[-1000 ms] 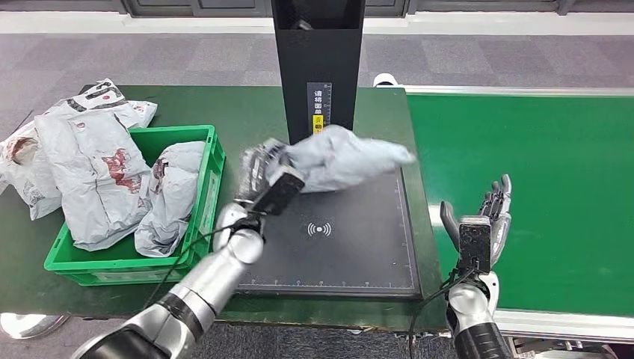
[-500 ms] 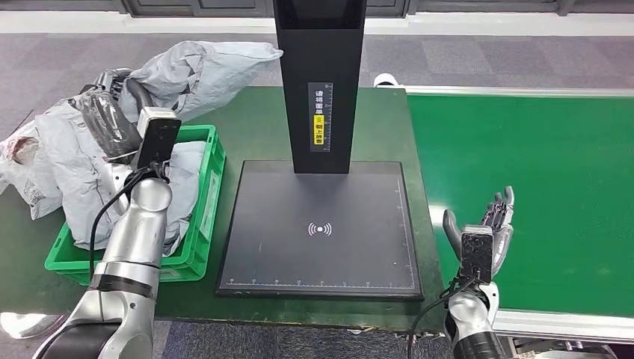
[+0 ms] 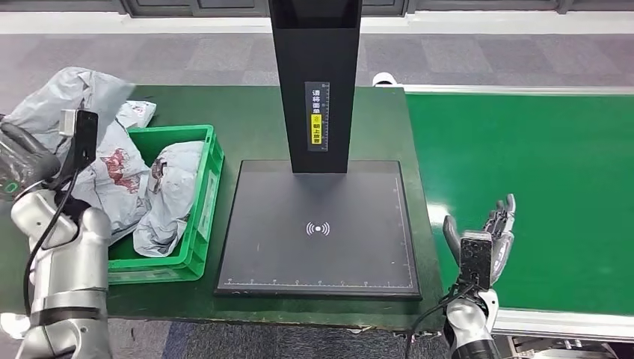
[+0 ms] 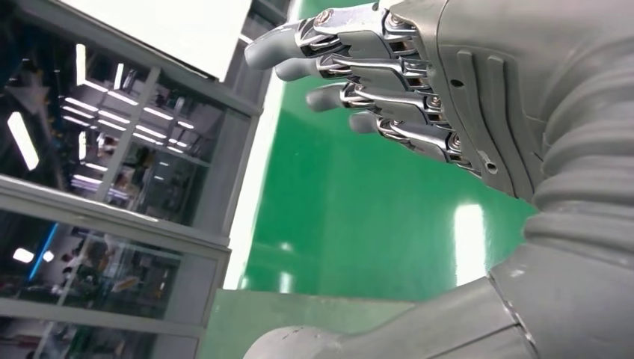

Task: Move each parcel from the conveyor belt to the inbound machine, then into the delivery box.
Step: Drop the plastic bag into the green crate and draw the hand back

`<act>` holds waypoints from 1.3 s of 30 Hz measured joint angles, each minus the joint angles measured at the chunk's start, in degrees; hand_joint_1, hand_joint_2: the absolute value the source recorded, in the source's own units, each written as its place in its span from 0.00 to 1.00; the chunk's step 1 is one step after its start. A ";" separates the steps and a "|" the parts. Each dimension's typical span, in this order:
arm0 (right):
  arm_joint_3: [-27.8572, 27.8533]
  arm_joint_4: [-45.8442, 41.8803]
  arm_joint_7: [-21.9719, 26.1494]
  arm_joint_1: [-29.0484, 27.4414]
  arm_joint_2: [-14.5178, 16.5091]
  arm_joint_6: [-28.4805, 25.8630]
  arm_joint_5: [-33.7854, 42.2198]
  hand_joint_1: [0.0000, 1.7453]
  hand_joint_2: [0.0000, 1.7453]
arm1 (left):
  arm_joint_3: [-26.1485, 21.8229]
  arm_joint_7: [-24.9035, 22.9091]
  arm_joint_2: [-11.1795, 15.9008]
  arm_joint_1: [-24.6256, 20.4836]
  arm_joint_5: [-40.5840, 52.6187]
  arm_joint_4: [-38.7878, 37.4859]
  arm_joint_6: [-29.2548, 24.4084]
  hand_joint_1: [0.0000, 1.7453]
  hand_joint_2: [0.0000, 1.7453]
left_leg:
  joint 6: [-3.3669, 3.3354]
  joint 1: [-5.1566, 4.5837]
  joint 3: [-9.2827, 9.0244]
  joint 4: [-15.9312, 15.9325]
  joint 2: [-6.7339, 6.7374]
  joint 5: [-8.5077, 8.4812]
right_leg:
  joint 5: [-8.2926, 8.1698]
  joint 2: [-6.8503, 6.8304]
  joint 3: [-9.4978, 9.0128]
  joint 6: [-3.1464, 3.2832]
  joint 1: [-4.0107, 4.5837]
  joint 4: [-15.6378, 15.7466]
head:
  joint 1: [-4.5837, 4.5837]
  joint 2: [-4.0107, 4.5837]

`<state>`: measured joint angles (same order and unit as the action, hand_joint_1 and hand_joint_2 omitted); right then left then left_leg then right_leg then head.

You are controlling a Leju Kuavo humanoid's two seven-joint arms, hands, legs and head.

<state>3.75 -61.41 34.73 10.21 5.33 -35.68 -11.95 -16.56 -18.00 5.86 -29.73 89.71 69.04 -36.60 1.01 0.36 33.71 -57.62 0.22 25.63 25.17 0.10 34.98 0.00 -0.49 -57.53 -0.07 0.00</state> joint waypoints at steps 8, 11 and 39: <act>-2.24 -1.44 -0.95 0.84 -0.15 4.41 -1.77 0.00 1.00 | 19.03 16.59 3.12 -5.77 -6.06 -26.76 23.54 0.00 1.00 | -0.05 -0.03 0.03 0.01 0.29 -0.11 | -0.33 0.24 -0.07 -0.03 -0.17 0.00 | 0.04 0.00; -2.93 -1.81 -2.32 0.56 -0.15 4.77 -2.84 0.00 1.00 | 21.19 20.63 2.72 -7.96 -9.73 -32.18 25.87 0.00 1.00 | -0.07 -0.10 0.02 -0.02 0.18 -0.11 | -0.32 0.16 -0.10 -0.05 -0.19 0.01 | 0.03 0.00; -4.97 -6.73 -3.49 -4.90 2.05 4.70 -0.60 0.00 1.00 | 10.15 41.44 -1.81 -10.44 -60.29 -29.45 -0.23 0.00 0.75 | -0.11 -0.12 0.18 -0.02 -0.26 -0.16 | -0.22 -0.20 -0.13 -0.04 -0.14 0.00 | 0.03 0.00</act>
<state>-1.22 -68.14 31.24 5.30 7.39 -30.98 -12.55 -6.40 23.44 4.06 -40.17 29.41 39.58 -36.83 0.90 0.24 33.88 -57.65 -0.04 25.47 24.95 -0.11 34.85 -0.05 -0.63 -57.53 -0.04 0.00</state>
